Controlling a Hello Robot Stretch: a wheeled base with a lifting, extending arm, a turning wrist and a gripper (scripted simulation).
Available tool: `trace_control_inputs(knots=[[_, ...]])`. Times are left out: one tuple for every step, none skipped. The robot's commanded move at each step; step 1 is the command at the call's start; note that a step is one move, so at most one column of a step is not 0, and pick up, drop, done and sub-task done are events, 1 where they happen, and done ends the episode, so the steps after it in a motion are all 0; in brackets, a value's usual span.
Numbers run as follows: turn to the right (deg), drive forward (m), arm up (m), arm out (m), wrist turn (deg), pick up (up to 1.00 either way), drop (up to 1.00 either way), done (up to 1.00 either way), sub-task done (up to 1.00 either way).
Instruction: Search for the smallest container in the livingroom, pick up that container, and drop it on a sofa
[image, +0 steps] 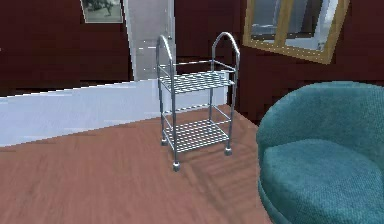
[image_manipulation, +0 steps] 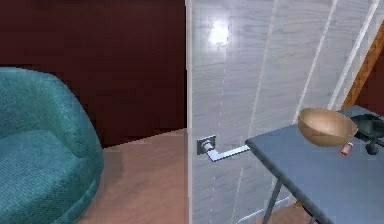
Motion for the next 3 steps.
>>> trace_control_inputs(knots=[[12.0,0.0,0.0,0.0,0.0,0.0,0.0,0.0,0.0],[0.0,0.05,0.0,0.0,0.0,0.0,0.0,0.0,0.0],[24.0,0.0,0.0,0.0,0.0,0.0,0.0,0.0,0.0]])
